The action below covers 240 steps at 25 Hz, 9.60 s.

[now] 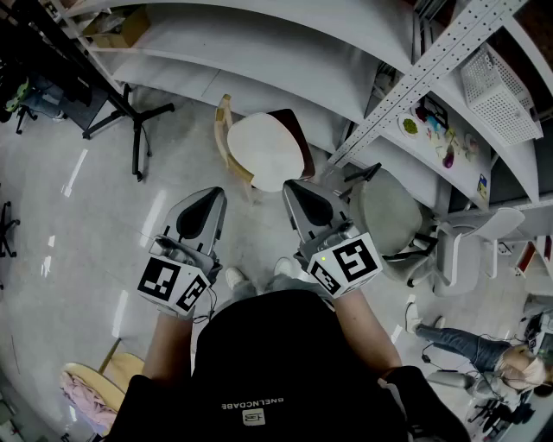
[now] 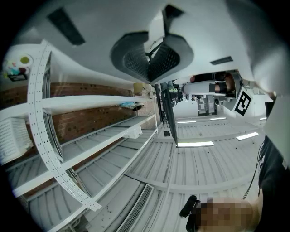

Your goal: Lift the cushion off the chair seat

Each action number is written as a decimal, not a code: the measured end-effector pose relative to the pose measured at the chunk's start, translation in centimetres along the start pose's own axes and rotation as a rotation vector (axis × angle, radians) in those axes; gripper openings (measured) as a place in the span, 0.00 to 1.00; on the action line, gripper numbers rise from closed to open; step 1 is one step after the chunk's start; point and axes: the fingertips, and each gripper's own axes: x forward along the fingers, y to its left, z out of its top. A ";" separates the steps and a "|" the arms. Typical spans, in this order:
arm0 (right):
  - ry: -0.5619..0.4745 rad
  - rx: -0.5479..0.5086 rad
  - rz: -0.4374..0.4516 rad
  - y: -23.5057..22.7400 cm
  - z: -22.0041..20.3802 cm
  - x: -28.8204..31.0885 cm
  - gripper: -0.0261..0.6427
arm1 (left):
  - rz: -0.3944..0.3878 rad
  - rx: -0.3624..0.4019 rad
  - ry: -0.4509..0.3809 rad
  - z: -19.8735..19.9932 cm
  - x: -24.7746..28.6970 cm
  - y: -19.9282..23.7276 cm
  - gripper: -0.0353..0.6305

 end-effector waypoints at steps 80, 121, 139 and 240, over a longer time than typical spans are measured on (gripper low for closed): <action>0.294 0.113 0.289 -22.9 -9.6 23.8 0.06 | 0.451 -0.173 0.159 -6.4 17.4 16.4 0.07; 0.848 -0.079 0.356 -27.7 -37.5 39.8 0.41 | 0.555 -0.356 0.368 -19.5 15.7 28.4 0.08; 1.063 -0.130 0.363 -32.1 -49.1 43.0 0.61 | 0.543 -0.425 0.474 -25.3 16.3 28.9 0.22; 1.125 -0.278 0.172 -29.3 -40.3 34.8 0.14 | 0.340 -0.415 0.609 -25.1 16.6 24.0 0.24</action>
